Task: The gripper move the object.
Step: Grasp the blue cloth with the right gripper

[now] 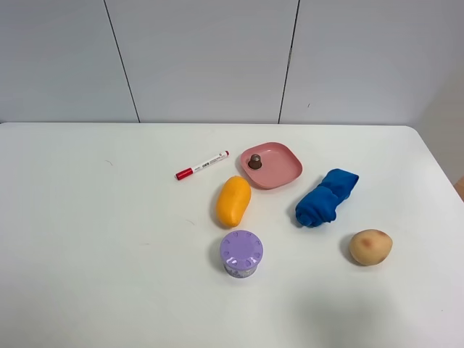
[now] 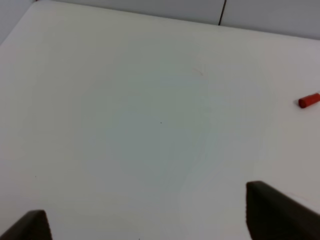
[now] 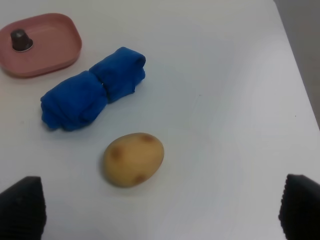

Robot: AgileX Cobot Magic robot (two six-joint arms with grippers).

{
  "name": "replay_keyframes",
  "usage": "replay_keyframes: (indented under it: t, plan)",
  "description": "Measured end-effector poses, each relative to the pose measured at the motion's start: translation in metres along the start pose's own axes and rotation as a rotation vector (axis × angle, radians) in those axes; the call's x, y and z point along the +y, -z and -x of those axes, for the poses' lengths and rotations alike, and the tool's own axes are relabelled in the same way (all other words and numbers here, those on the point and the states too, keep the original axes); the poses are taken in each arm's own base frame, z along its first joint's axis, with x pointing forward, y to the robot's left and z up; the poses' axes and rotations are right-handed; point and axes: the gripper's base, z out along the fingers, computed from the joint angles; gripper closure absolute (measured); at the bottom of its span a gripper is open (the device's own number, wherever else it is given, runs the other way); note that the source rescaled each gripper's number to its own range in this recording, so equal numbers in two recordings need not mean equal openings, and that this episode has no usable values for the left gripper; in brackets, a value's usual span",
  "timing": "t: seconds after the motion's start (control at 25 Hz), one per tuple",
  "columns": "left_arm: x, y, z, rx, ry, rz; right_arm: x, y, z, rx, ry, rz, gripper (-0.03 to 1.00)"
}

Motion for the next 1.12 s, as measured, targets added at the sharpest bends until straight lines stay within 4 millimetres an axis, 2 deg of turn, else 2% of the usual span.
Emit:
replay_keyframes:
  t: [0.04, 0.44, 0.6, 0.8, 0.92, 1.12]
  plan:
    - [0.0, 0.0, 0.0, 0.0, 0.0, 0.0, 0.0, 0.0, 0.0, 0.0, 0.0, 0.0, 0.02]
    - [0.0, 0.0, 0.0, 0.0, 0.0, 0.0, 0.0, 0.0, 0.0, -0.001, -0.006, -0.003, 0.02]
    - [0.0, 0.0, 0.0, 0.0, 0.0, 0.0, -0.001, 0.005, 0.005, -0.019, -0.076, -0.009, 0.02]
    - [0.0, 0.0, 0.0, 0.0, 0.0, 0.0, 0.0, 0.01, 0.051, 0.012, -0.093, -0.015, 0.02]
    - [0.0, 0.0, 0.0, 0.0, 0.0, 0.0, 0.001, -0.004, 0.083, 0.082, -0.089, -0.023, 0.02]
    - [0.0, 0.0, 0.0, 0.0, 0.0, 0.0, 0.004, -0.047, 0.129, 0.203, -0.095, -0.018, 0.02]
